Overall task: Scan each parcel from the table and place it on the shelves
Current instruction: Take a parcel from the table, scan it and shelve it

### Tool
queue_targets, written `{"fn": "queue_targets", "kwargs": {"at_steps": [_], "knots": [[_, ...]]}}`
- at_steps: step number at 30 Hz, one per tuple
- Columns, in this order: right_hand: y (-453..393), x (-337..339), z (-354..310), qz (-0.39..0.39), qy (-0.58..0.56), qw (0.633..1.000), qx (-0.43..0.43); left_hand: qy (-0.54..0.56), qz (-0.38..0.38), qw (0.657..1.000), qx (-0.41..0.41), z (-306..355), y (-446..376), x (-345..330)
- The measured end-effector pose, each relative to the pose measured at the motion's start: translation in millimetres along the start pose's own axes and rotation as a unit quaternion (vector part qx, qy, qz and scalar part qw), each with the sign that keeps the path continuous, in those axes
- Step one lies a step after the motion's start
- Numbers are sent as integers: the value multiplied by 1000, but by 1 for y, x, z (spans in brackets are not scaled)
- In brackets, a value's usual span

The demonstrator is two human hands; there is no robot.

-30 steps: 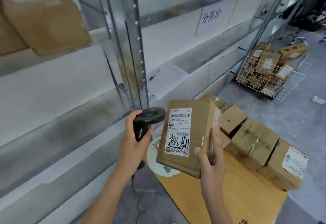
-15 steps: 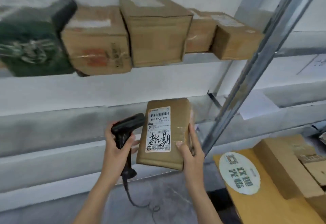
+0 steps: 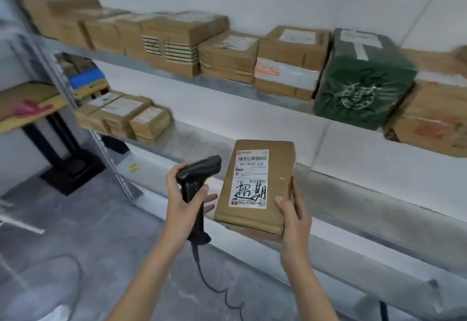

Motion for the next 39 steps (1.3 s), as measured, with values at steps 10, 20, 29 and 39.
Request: {"fn": "queue_targets", "kwargs": {"at_steps": [10, 20, 29, 39], "knots": [[-6, -135, 59, -117, 3, 991, -66, 4, 142, 988, -56, 17, -43, 96], [-62, -267, 126, -145, 9, 984, -98, -108, 226, 964, -90, 7, -168, 146], [-126, -359, 176, -95, 22, 983, -156, -92, 220, 970, -38, -22, -295, 172], [-163, -410, 223, -55, 47, 979, -190, -102, 173, 980, -2, -50, -394, 187]]}}
Point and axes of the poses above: each hand's wrist, its own y-axis away from the middle knuckle, its own x-axis out of the back of the hand, z = x × y, the point moved 1 cm from there along -y, towards the middle knuckle, and after that the axes turned 8 degrees about z, right-handed, at the moved point
